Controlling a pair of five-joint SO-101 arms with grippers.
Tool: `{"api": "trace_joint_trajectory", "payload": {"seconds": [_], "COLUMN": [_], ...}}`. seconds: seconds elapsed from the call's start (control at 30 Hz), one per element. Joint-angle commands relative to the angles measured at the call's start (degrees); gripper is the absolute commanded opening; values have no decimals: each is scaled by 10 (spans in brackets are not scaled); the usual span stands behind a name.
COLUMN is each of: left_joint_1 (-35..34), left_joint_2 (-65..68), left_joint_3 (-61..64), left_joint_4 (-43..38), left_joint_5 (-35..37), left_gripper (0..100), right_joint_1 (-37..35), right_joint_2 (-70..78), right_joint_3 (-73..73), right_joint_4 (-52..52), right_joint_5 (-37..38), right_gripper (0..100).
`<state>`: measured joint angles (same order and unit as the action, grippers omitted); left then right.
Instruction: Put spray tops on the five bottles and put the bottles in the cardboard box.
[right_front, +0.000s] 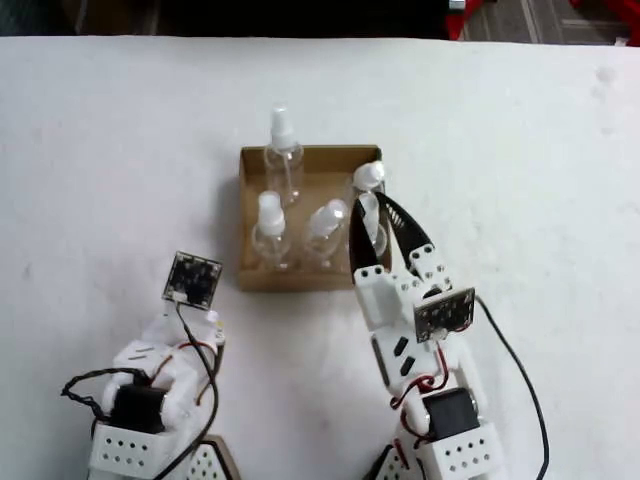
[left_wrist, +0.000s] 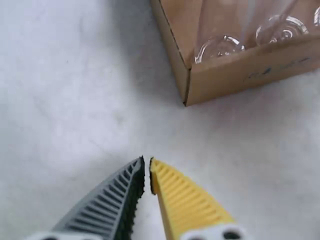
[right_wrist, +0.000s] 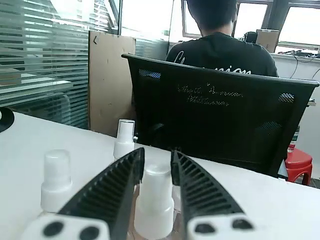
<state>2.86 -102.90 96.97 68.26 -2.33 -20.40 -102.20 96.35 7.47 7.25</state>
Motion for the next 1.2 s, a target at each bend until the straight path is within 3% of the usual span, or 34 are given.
{"api": "trace_joint_trajectory", "payload": {"seconds": [0.0, 0.53, 0.77, 1.17], "left_joint_1": [-1, -2, -2, -1], "left_joint_2": [-4, -4, -4, -4], "left_joint_3": [1, 1, 1, 1], "left_joint_4": [4, 4, 4, 4], "left_joint_5": [-7, -7, -7, -7], "left_gripper": [24, 24, 24, 24], "right_joint_1": [-2, 1, 54, 4], "right_joint_2": [5, 74, 77, 79], "right_joint_3": [5, 8, 8, 8], "right_joint_4": [-13, -10, 2, 66], "right_joint_5": [6, 8, 4, 4], "right_gripper": [15, 15, 15, 15]}}
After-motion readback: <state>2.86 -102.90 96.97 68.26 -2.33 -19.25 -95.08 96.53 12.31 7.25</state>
